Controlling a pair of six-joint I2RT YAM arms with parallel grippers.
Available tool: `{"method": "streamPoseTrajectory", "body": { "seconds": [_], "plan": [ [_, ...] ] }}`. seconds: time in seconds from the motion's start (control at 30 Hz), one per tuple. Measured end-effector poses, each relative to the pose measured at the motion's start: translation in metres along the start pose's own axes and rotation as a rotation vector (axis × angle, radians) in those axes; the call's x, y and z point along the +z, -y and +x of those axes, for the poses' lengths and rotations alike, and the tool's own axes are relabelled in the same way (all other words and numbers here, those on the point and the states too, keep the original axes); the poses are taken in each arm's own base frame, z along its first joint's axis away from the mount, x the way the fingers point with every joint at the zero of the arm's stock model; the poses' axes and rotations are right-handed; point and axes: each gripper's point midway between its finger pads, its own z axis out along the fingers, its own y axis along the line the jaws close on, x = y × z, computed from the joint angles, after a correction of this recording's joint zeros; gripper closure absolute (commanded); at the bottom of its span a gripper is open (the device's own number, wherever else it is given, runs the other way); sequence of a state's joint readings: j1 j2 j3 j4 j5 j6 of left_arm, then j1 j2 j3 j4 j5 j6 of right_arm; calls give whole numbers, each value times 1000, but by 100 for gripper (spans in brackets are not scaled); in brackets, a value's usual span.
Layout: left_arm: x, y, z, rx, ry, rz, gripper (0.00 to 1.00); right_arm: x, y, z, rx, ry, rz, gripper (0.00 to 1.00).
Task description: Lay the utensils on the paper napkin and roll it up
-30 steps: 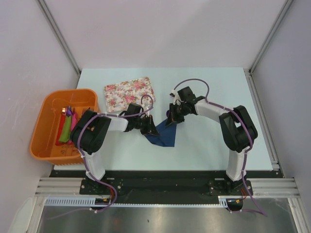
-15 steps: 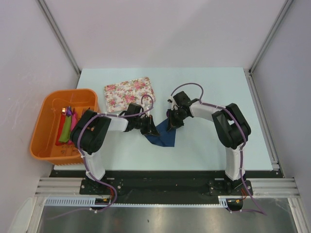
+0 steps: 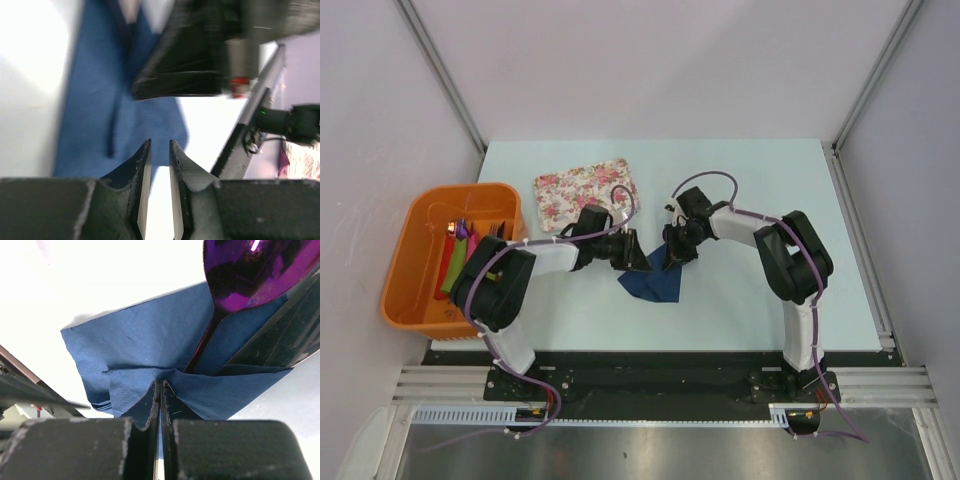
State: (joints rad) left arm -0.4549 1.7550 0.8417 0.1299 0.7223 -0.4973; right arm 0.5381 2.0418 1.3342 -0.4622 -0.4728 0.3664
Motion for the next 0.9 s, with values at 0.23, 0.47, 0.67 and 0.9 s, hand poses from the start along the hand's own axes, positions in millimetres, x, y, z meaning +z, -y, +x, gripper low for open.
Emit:
{"method": "streamPoseTrajectory", "body": {
  "seconds": [0.23, 0.47, 0.67, 0.9],
  "plan": [
    [12, 40, 12, 63, -35, 114, 78, 0, 1, 0, 11, -6, -27, 100],
    [32, 24, 23, 12, -66, 112, 87, -1, 0, 0, 13, -9, -48, 100],
    [44, -2, 35, -57, -97, 61, 96, -1, -1, -1, 11, -8, -58, 95],
    [43, -3, 35, -70, -93, 68, 100, -14, -2, -8, 0, 25, -45, 85]
  ]
}}
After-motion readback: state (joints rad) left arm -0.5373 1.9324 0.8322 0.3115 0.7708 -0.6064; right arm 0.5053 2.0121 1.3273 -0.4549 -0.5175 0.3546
